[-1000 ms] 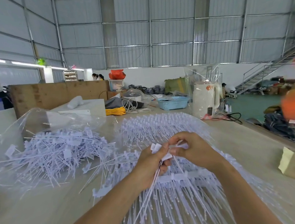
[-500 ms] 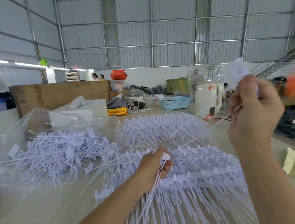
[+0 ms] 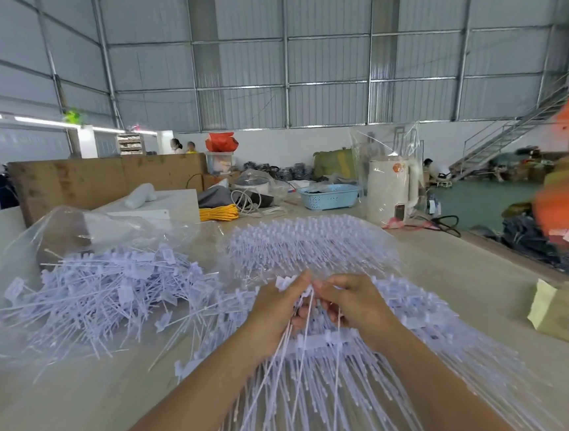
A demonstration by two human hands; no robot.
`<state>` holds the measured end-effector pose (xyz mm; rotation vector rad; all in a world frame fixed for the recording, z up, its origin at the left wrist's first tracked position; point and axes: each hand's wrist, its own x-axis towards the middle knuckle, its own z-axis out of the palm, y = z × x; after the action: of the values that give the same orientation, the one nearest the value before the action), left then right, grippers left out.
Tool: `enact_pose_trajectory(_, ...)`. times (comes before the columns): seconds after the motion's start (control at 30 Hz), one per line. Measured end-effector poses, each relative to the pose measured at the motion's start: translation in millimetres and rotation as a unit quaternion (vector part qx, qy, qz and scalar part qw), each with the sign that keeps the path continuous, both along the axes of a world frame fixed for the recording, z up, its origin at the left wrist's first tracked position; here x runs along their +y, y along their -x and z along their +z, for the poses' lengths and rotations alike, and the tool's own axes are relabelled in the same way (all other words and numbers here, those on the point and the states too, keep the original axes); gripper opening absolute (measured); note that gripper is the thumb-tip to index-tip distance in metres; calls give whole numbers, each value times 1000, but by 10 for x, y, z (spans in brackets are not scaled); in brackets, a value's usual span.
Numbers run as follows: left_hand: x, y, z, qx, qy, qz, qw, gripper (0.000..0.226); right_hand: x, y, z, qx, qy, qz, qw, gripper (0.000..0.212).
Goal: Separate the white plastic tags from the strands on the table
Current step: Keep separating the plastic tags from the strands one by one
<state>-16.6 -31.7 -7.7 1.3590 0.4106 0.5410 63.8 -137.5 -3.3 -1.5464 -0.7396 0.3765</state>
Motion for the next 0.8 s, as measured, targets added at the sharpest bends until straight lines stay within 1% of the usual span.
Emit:
enact_pose_trajectory(0.1, -16, 6, -2, 10, -4, 4, 1000, 42, 2, -4, -12, 2, 3, 24, 1000, 34)
enact_pose_trajectory(0.2, -27, 13, -2, 9, -19, 1, 1000, 30, 0, -23, -30, -25, 22, 41, 999, 36)
enact_pose_trajectory(0.27, -35, 16, 1, 5, -33, 2, 999, 27, -15, -27, -39, -45, 25, 46, 998, 37)
enact_pose_trajectory(0.33, -35, 14, 3, 10, -57, 15, 998, 24, -19, -23, -44, -90, 18, 43, 995, 36)
enact_pose_trajectory(0.47, -26, 22, 74, 11, -95, 50, 994, 23, 29, 14, -45, -222, -5, 5, 975, 34)
enact_pose_trajectory(0.53, -15, 57, 130, 18, -90, 44, 995, 27, 28, 1, -51, -308, -6, -16, 951, 25)
enact_pose_trajectory(0.57, -7, 72, 158, 25, -84, 32, 996, 28, 9, -31, -55, -371, 3, -23, 928, 20)
enact_pose_trajectory(0.63, 6, 95, 220, 56, -63, -7, 996, 28, -39, -99, -57, -508, 16, -35, 861, 19)
enact_pose_trajectory(0.67, 9, 106, 256, 76, -46, -31, 996, 26, -50, -107, -40, -553, 11, -39, 832, 18)
enact_pose_trajectory(0.73, 24, 119, 328, 91, 21, -93, 991, 25, -50, -84, 30, -589, -22, -48, 806, 13)
enact_pose_trajectory(0.77, 32, 140, 369, 84, 72, -135, 985, 22, -53, -74, 62, -589, -45, -66, 804, 13)
enact_pose_trajectory(0.8, 46, 168, 409, 73, 118, -181, 974, 20, -71, -77, 96, -564, -67, -94, 818, 14)
